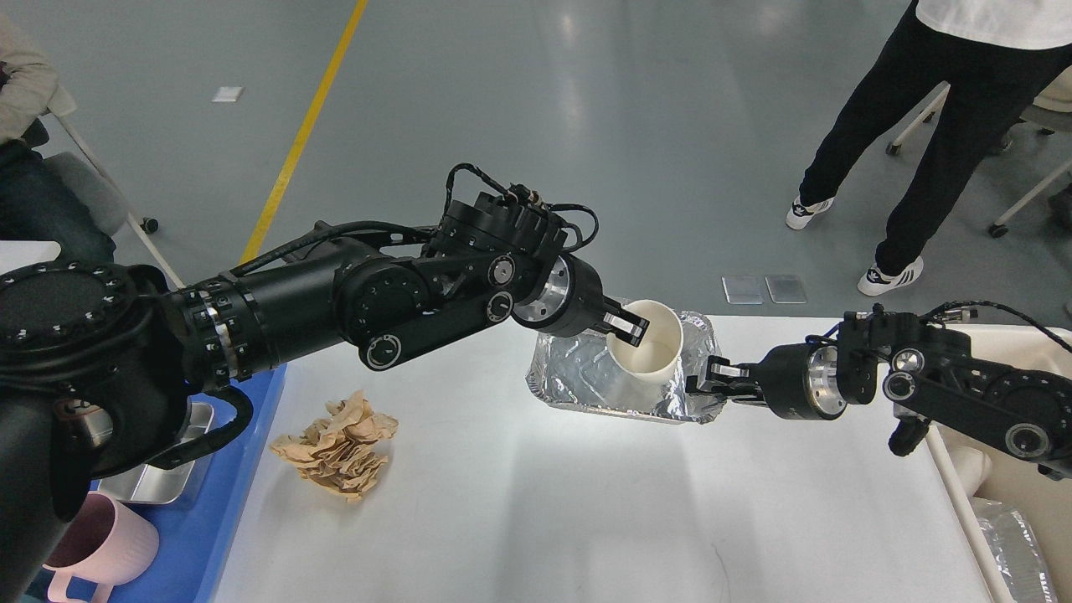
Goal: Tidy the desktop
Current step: 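Lower the paper cup onto the foil tray and open the left gripper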
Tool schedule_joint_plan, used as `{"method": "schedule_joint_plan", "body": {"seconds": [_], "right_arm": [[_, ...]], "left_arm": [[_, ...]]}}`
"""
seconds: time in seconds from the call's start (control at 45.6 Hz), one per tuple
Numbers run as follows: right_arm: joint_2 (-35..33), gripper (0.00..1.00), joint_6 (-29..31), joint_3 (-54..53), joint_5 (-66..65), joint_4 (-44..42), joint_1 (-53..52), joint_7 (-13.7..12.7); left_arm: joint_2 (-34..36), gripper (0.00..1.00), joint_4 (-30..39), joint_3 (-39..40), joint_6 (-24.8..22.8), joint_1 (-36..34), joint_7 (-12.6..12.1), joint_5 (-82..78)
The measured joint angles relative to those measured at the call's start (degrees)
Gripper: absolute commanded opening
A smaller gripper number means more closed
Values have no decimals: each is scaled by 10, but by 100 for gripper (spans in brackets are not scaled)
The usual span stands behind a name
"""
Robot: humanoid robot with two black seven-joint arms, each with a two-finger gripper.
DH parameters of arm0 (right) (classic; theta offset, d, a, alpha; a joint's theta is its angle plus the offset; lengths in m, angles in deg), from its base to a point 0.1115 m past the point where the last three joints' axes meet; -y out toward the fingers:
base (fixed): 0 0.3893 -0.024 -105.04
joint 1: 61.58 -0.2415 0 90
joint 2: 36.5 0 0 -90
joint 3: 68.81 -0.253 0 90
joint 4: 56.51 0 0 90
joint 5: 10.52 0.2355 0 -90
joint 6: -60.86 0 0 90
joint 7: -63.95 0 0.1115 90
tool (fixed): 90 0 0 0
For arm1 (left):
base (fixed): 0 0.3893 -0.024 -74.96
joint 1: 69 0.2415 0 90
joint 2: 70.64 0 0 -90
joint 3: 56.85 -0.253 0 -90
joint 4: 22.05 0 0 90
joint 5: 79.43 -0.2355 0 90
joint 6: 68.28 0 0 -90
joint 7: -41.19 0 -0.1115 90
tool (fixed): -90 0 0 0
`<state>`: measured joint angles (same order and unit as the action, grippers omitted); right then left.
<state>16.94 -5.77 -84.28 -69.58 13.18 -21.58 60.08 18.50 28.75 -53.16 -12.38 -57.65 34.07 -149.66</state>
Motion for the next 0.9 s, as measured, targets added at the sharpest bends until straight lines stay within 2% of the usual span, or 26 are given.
{"method": "schedule_joint_plan", "body": {"seconds": [0.592, 0.898], "right_arm": [[-1, 0, -1, 0, 0, 0, 1, 0], [1, 0, -1, -1, 0, 0, 1, 0]], "left_arm": [[-1, 97, 0, -9, 7, 2, -3, 0], [-6, 97, -5, -10, 45, 10, -3, -1]]}}
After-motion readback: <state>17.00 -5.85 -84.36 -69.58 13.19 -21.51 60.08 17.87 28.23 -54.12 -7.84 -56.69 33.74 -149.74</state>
